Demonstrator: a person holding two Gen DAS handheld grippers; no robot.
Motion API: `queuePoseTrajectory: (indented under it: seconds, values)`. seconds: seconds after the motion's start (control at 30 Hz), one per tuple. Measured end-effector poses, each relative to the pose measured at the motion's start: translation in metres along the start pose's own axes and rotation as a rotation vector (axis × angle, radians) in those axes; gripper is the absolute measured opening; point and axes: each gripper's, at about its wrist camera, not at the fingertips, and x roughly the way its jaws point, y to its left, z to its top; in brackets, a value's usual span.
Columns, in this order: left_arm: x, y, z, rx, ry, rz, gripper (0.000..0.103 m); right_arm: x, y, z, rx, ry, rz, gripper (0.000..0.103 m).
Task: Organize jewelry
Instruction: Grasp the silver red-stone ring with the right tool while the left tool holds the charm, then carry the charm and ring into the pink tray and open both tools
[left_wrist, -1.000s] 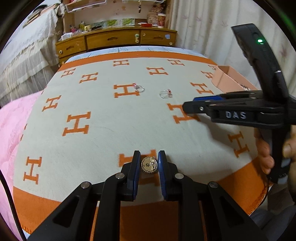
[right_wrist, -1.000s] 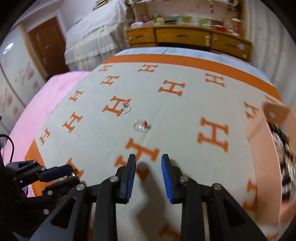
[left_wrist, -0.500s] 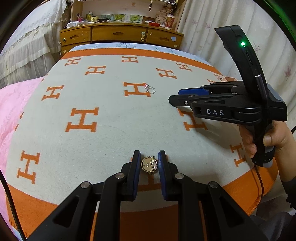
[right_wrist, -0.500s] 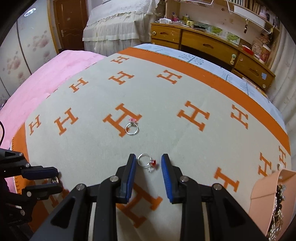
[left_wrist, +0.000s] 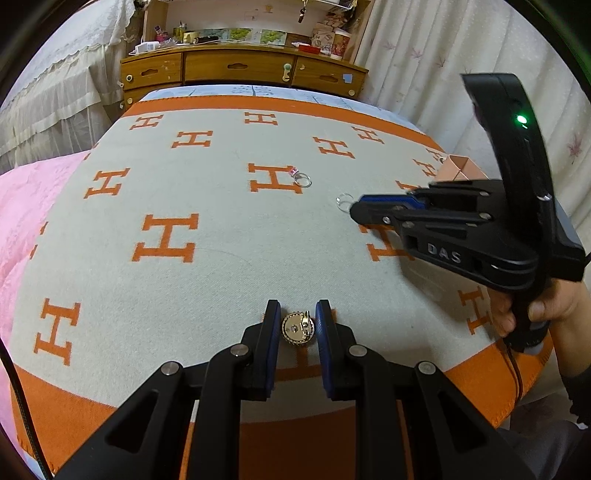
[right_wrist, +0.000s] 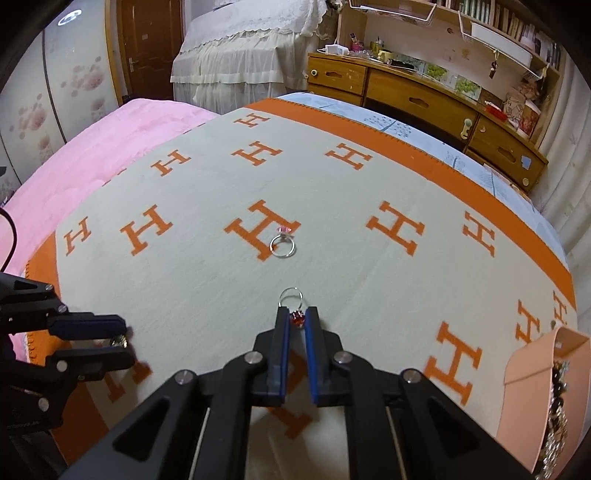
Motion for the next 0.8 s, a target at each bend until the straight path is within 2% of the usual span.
queuePoseTrajectory:
  seconds: [0.1, 0.23, 0.43, 0.63, 0.8]
  values:
    - [-0.004, -0.004, 0.003, 0.004, -0.008, 0.003, 0.017, -0.013, -0.004, -0.007, 0.045, -0.015, 0.024, 0.008]
    - [-0.01, -0.017, 0.013, 0.032, -0.02, -0.005, 0.017, -0.047, -0.015, -0.021, 0.127, -0.079, 0.047, 0.008]
    - [-0.021, -0.063, 0.05, 0.124, -0.053, -0.106, 0.017, -0.104, -0.04, -0.049, 0.269, -0.196, 0.048, 0.008]
    - [-0.026, -0.128, 0.096, 0.243, -0.114, -0.215, 0.017, -0.155, -0.097, -0.092, 0.485, -0.311, -0.042, 0.008]
    - [-0.017, -0.179, 0.126, 0.302, -0.142, -0.343, 0.017, -0.178, -0.143, -0.125, 0.65, -0.36, -0.133, 0.008]
